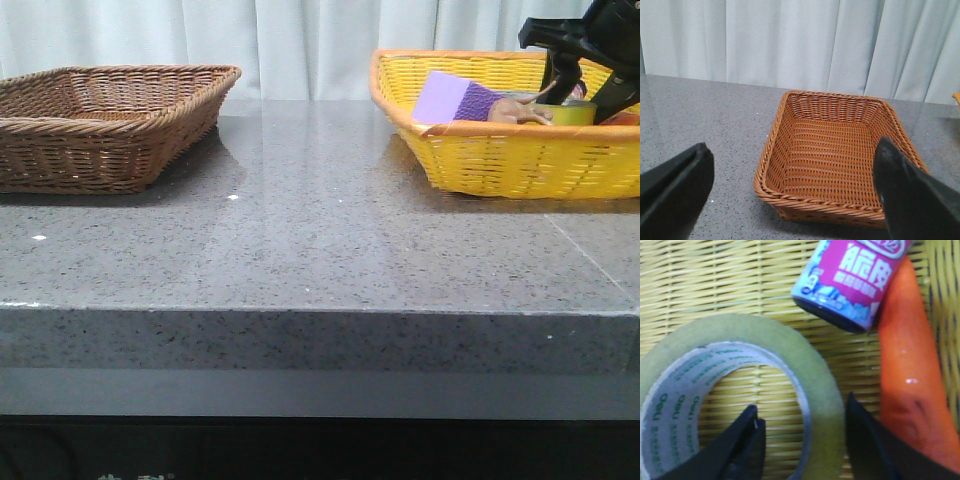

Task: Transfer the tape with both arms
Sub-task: 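Lower the right gripper into the tape roll's hole and grasp it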

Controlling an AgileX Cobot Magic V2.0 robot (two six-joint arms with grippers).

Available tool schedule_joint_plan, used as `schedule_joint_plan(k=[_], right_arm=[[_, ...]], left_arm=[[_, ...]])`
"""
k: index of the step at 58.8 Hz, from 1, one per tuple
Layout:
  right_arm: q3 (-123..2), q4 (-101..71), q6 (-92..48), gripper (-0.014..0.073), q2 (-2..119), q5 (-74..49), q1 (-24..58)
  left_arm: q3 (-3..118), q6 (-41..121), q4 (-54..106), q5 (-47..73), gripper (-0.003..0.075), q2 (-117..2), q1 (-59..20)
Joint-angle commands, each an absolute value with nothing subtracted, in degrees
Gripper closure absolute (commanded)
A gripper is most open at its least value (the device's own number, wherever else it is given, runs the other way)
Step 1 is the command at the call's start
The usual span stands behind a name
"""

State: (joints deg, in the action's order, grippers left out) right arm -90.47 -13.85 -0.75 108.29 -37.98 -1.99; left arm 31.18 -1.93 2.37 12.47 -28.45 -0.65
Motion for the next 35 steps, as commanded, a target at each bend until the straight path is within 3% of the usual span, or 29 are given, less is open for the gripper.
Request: schedule_joint_plan(k=[1,5,11,35], right_arm=[[-92.3,-14.1,-1.4,0.0352,105.5,-35.9,-2.1],[-92.3,-14.1,-1.4,0.0431,105.5,-36.0,-2.1],[-92.3,-14.1,-1.4,0.0484,105.5,-36.0,-2.1],[-92.3,-14.1,-1.4,0.0488,100.2,-34.1,-2.1]], left_arm=[[33.2,-2.6,2.8,7.8,0.0083,-29.0,-0.5],[33.2,-2.6,2.8,7.8,0.0083,-29.0,-0.5],[33.2,-2.6,2.8,7.8,0.0083,-29.0,-0.5],[33.2,-2.6,2.8,7.8,0.0083,-29.0,-0.5]])
